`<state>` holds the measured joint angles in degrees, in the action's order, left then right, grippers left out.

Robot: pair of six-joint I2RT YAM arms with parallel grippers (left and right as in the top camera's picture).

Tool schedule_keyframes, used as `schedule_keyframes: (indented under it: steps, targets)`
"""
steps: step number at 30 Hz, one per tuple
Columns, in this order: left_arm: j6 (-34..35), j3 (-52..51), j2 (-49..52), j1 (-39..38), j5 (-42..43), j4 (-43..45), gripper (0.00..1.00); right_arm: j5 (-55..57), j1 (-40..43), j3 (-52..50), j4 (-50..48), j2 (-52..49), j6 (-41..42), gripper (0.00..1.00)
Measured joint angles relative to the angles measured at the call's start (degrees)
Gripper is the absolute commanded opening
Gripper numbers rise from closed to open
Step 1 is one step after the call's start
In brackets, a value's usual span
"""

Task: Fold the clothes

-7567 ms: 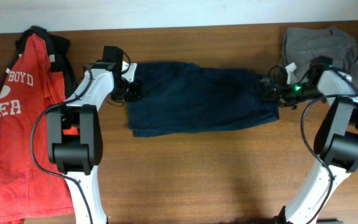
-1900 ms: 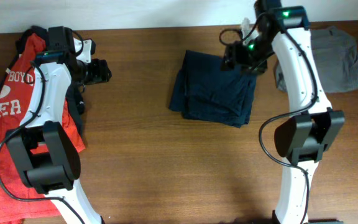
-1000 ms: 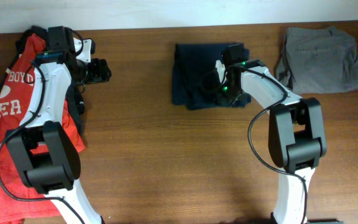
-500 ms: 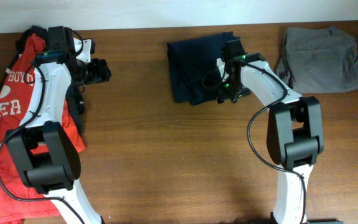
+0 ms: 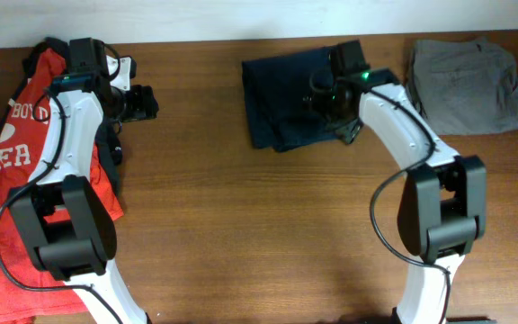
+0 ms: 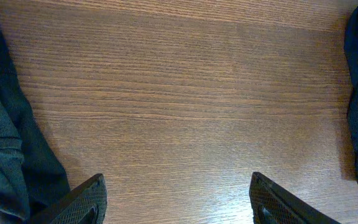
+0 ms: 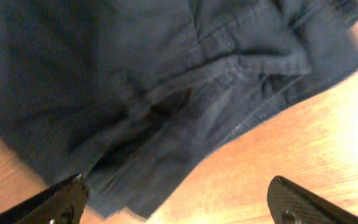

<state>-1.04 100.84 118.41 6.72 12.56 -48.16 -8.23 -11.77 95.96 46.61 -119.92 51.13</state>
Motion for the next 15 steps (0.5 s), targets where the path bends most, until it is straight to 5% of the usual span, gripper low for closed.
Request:
schedule_keyframes:
  steps: [9, 15]
  targets:
    - [0.0, 0.0, 0.0, 0.0, -0.15, 0.02, 0.73, -0.94, 0.0, -11.58, -15.28, -0.92, 5.88, 0.93]
    - [0.0, 0.0, 0.0, 0.0, -0.17, 0.02, 0.73, -0.92, -0.2, -13.49, -21.77, -0.79, 6.78, 0.82]
